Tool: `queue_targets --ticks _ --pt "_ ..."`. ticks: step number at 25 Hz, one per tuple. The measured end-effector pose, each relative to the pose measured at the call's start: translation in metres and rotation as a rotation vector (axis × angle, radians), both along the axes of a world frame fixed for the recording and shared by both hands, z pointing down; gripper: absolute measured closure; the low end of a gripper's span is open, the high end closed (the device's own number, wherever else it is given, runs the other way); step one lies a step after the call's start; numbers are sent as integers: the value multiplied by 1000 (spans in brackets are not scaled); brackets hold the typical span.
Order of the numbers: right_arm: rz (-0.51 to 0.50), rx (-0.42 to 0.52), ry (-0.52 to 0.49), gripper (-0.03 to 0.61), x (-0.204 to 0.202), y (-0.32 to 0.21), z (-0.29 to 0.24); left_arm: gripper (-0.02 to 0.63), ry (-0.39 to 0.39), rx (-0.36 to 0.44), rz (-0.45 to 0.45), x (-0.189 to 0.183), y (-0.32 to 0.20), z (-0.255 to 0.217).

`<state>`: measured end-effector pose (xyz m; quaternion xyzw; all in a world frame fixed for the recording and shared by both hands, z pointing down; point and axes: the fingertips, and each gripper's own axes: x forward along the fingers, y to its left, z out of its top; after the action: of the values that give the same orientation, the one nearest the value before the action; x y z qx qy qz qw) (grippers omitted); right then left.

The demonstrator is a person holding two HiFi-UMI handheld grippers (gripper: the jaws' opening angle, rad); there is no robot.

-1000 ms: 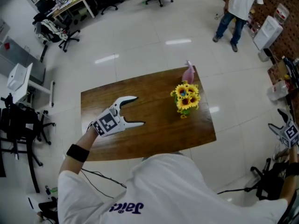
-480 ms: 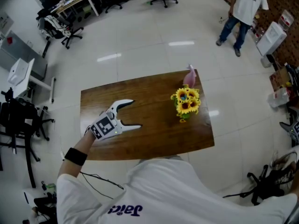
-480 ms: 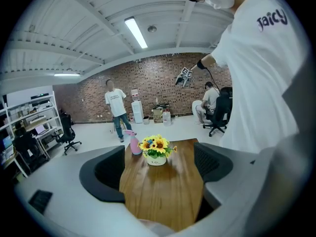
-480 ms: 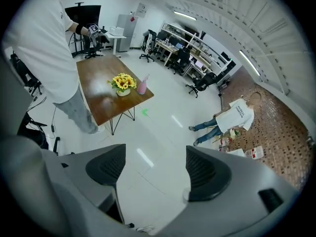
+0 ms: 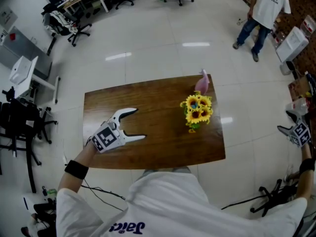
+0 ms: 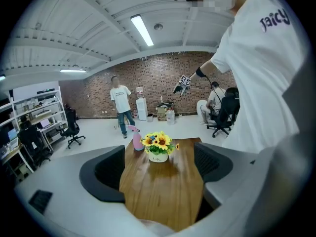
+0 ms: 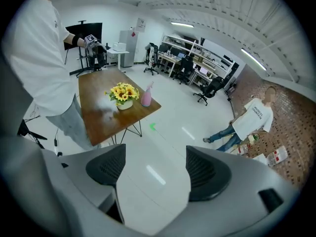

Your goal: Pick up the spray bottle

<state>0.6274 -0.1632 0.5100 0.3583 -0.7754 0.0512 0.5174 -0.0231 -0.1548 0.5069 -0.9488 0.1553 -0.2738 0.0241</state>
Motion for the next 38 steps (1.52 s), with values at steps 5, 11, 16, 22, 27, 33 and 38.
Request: queue_targets --ticks 5,11,16,22,27,33,38 --pt "-38 15 -118 186 -55 -50 43 163 -2 -13 -24 2 -5 5" --pt "-84 19 -216 186 -121 -110 83 163 3 -15 -52 2 -17 8" --pt "-130 -7 -268 186 -175 -145 111 163 1 -17 -73 -8 -22 8" --pt "-155 -11 -319 186 -220 -186 133 163 -3 -22 -108 -22 -28 13" --pt "-170 -16 -364 186 -254 -211 148 163 4 -29 -139 -28 -30 15" --pt "-197 -24 -421 186 -295 -236 164 163 -6 -34 -147 -31 -32 22" --pt "-202 -26 -480 186 -326 -248 172 163 3 -33 -153 -29 -30 23"
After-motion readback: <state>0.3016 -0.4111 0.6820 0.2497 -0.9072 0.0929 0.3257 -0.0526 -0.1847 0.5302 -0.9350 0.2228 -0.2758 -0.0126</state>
